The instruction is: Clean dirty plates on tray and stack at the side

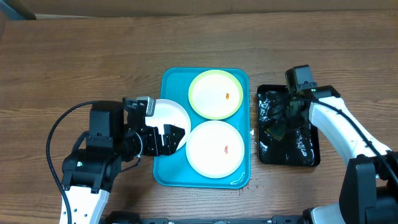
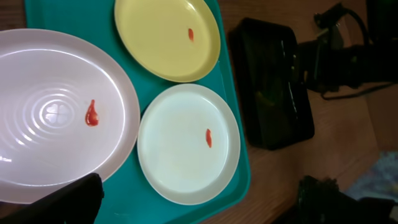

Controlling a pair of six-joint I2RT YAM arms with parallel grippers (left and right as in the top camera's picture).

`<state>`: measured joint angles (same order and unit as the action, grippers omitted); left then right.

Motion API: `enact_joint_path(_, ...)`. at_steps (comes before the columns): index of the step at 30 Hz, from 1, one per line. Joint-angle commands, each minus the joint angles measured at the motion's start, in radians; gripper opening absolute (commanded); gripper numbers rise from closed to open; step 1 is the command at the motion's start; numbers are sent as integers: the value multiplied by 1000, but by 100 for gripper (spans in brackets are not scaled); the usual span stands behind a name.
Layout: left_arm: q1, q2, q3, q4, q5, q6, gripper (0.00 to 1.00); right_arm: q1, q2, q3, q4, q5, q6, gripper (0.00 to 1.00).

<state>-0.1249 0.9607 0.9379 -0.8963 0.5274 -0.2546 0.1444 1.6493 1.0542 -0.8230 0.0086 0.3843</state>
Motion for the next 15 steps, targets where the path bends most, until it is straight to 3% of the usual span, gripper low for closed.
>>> enact_joint_path(1, -7, 0, 24, 32, 145, 84, 100, -3, -14, -90, 93, 79, 89, 49)
enact_joint_path(5, -10, -1, 25, 58, 217, 87, 100, -3, -14, -143, 156, 85, 139, 40)
enact_joint_path(8, -48, -2, 31, 72, 207, 102, 100, -3, -14, -160, 161, 85, 144, 25)
enact_joint_path(12, -148, -2, 60, 62, 24, 93, 100, -5, -15, -146, 151, 79, 89, 4)
enact_joint_path(15, -232, -2, 103, 47, -130, 67, 100, -5, -24, -87, 76, 54, -14, 4)
